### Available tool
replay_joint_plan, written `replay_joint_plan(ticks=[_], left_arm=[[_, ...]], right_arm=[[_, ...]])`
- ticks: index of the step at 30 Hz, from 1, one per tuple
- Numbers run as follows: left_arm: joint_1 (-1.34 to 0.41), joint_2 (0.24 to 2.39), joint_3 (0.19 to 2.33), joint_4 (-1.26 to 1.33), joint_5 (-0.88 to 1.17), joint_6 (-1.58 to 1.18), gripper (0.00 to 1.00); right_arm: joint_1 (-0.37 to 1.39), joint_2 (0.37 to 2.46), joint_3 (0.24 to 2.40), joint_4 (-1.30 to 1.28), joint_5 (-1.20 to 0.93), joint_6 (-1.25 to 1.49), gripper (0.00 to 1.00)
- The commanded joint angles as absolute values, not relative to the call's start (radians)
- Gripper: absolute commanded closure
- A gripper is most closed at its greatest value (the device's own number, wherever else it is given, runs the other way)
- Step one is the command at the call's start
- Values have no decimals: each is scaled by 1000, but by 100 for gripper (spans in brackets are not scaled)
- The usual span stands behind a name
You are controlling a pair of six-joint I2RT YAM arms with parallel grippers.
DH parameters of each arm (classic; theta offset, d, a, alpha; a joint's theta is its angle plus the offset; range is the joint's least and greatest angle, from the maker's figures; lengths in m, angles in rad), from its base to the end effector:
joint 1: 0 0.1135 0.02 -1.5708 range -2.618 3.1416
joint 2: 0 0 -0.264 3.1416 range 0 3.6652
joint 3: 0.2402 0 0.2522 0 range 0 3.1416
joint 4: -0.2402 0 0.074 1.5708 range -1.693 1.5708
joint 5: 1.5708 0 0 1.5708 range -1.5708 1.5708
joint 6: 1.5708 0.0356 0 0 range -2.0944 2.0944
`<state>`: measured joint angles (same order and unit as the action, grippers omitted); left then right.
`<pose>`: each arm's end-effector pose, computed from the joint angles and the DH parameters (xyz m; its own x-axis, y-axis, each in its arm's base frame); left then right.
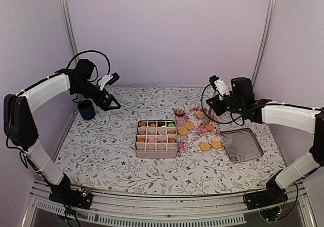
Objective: Pack the cookies
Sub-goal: Pick up the fake cookies from the plate.
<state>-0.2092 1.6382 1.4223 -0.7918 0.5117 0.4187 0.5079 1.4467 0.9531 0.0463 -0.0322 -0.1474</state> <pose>0.3348 -0.0889 0.2942 -0.5781 0.4851 -0.6560 0.7353 0.6582 -0.1613 0.2880 0.1616 0.2648 -0.2987 -0.3343 -0.8939 -0.5614 0.8190 -0.1186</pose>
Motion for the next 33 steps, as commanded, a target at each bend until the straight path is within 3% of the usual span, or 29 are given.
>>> replay_joint_plan(ticks=[1, 5, 23, 29, 33], left_arm=[[-204, 1640, 1443, -805, 524, 434, 1], [-203, 1641, 1448, -807, 528, 430, 1], [-202, 1637, 1448, -816, 527, 436, 1], [-203, 1635, 1451, -817, 533, 437, 1], [-203, 1639, 1450, -818, 537, 436, 1]], right_arm=[[496, 1401, 893, 84, 4, -104, 66], [482, 1407, 868, 100, 5, -84, 59], [471, 1438, 805, 212, 41, -77, 58], [471, 1441, 771, 216, 55, -86, 59], [470, 1417, 764, 216, 29, -66, 68]])
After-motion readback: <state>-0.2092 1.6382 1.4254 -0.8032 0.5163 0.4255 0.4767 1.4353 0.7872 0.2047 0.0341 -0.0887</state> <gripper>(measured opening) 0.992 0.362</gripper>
